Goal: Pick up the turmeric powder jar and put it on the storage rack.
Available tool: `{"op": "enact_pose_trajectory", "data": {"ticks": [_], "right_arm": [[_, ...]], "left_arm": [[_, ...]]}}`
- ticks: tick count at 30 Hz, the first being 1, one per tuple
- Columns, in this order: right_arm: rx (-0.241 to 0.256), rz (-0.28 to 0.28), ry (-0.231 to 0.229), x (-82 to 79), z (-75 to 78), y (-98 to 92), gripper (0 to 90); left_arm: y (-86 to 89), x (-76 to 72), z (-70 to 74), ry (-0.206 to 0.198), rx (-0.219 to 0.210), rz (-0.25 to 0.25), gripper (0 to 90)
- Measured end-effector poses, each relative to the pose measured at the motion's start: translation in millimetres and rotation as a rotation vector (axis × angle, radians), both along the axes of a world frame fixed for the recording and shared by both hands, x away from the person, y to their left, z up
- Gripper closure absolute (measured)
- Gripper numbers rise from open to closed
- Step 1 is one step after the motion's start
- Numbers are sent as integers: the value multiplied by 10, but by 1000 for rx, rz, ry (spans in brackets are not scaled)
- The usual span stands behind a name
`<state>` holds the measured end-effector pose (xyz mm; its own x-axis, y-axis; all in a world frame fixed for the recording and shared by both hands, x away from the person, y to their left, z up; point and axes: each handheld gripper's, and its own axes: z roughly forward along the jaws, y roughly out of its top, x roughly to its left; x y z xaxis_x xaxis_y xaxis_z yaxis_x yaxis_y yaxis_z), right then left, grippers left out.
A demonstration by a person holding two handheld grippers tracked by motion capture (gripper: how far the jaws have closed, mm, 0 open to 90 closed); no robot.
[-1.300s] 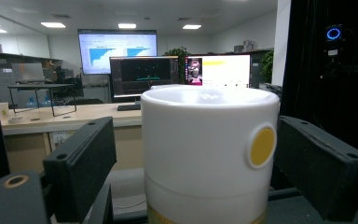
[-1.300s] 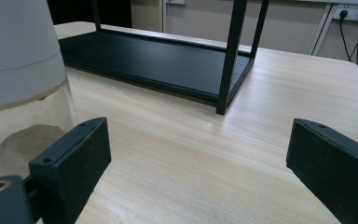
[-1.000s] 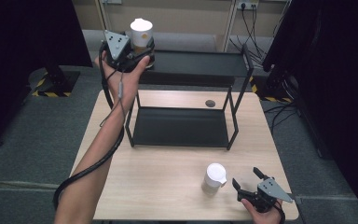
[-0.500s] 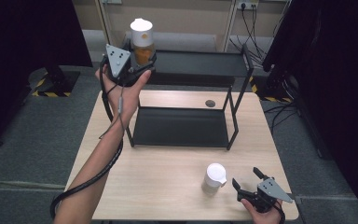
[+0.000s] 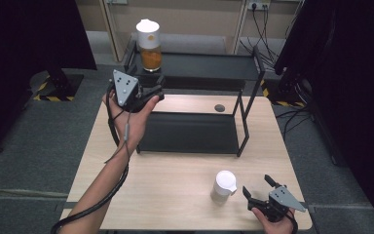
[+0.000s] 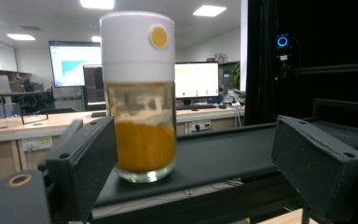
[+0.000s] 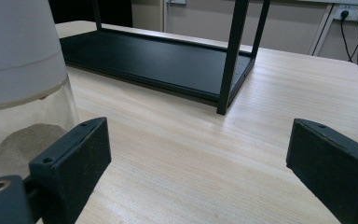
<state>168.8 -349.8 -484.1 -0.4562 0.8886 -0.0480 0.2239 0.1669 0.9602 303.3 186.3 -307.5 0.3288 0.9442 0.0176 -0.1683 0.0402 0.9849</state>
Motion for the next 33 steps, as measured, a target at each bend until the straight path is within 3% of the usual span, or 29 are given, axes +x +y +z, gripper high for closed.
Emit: {"op": "enact_pose_trajectory", "data": {"ticks": [33], "right_arm": [[5, -2, -1, -4, -3, -3, 67]], "left_arm": [[17, -393, -811, 31, 13, -68, 135]]}}
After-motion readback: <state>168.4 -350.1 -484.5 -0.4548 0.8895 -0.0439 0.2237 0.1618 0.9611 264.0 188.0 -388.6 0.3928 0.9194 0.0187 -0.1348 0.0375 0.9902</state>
